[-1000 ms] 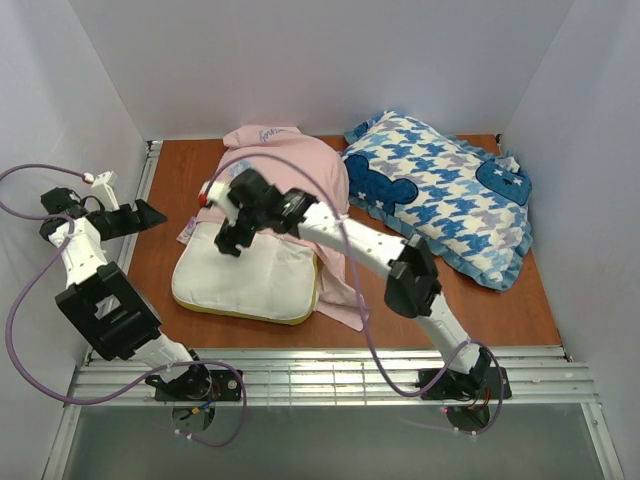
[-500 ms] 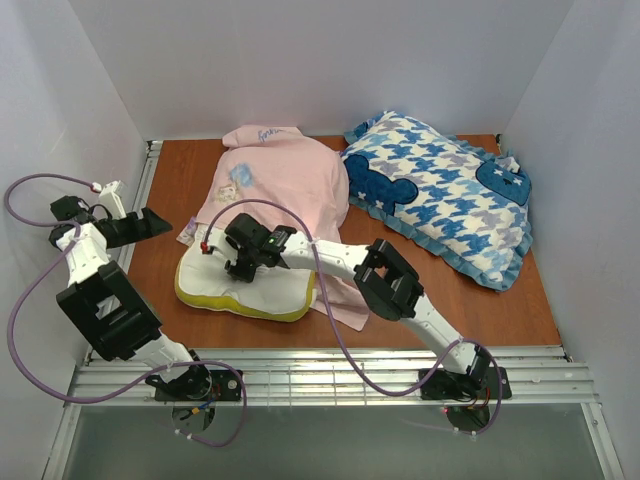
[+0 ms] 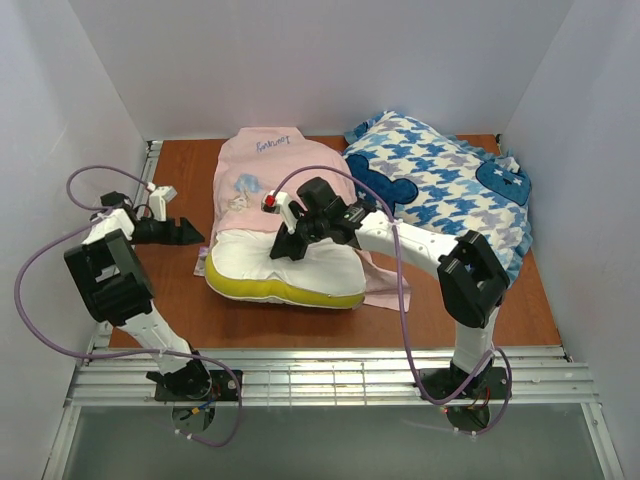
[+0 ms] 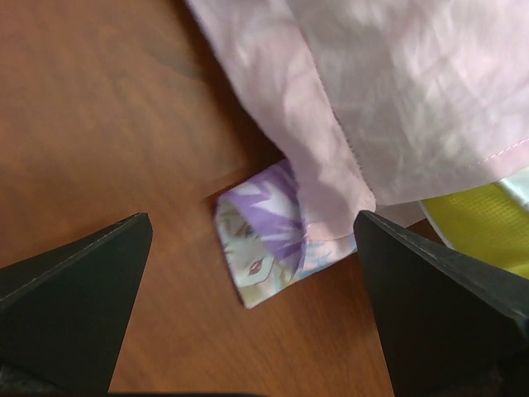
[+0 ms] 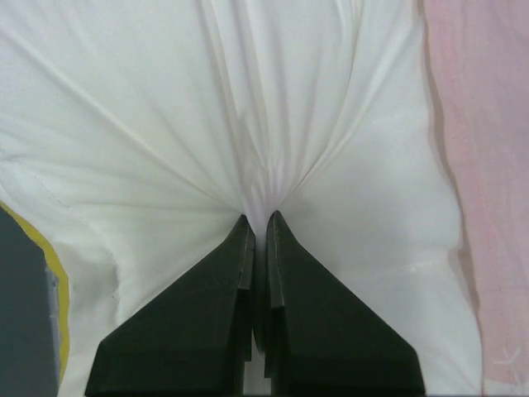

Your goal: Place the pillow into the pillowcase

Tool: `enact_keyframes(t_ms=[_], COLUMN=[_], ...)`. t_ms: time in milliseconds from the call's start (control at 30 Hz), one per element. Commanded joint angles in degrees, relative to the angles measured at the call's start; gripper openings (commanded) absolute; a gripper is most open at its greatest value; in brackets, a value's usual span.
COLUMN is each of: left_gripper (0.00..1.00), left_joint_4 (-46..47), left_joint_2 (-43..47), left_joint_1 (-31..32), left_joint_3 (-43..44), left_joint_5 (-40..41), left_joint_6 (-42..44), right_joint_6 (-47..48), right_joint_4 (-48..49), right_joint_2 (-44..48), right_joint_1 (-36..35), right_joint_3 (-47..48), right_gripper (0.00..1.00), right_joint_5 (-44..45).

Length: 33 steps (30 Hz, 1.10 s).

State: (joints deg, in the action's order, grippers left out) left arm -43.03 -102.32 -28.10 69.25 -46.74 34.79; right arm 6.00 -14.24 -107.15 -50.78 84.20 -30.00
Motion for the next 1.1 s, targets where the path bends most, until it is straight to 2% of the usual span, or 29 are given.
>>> enact_keyframes(t_ms=[0, 200, 367, 467, 500, 567, 600, 733, 833, 867, 1000, 1067], left_gripper=[0.94, 0.98, 0.98, 0.73, 0.45, 0.23, 0.0, 0.0, 0.0, 0.0, 0.0, 0.0], left_joint_4=[-4.53, 6.18, 13.92, 14.55, 14.55, 12.1, 10.61, 0.43, -13.87, -15.84, -19.64, -21.21], left_joint_2=[1.94, 4.41, 4.95, 2.49, 2.65, 4.49, 5.54, 12.57, 17.06, 18.2, 22.42, 23.05], left_joint_1=[3.39, 7.26, 9.02, 9.2, 9.11, 9.2, 9.11, 8.68, 6.66, 6.22, 5.34, 5.42], left_joint_3=[-2.87, -13.25, -17.49, -16.44, -15.91, -13.81, -12.92, -7.57, -1.33, -0.27, -2.1, -6.22], left_joint_5=[-5.12, -3.01, -2.65, -5.36, -6.07, -8.52, -8.98, -11.17, -15.74, -16.27, -14.18, -11.89], left_joint_6=[7.84, 2.58, 1.33, 0.47, -0.06, 0.45, 0.81, 4.4, 6.95, 6.96, 7.66, 11.34], right_joint_6=[-4.32, -7.75, -10.48, -9.61, -8.91, -6.11, -4.52, -1.43, -0.11, 0.67, 3.58, 4.37], right_joint_4=[5.1, 7.38, 8.17, 8.0, 7.83, 7.74, 7.65, 7.65, 9.57, 10.1, 9.58, 8.45], right_joint_2=[2.12, 4.67, 6.08, 5.99, 5.73, 5.03, 4.85, 4.67, 7.91, 9.67, 12.84, 13.28], right_joint_1=[2.7, 5.17, 6.93, 6.84, 6.84, 6.84, 7.01, 7.63, 7.37, 7.02, 6.23, 5.79], right_joint_3=[-0.09, -0.62, 1.31, 2.02, 1.93, 1.93, 2.02, 5.43, 4.93, 3.18, -5.0, -8.16], right_gripper=[0.01, 0.01, 0.01, 0.01, 0.01, 0.01, 0.01, 0.01, 0.01, 0.01, 0.01, 0.01], right_joint_5=[-1.56, -3.13, -6.2, -5.26, -4.38, -1.4, -0.25, 5.91, 7.76, 8.28, 7.5, 7.84])
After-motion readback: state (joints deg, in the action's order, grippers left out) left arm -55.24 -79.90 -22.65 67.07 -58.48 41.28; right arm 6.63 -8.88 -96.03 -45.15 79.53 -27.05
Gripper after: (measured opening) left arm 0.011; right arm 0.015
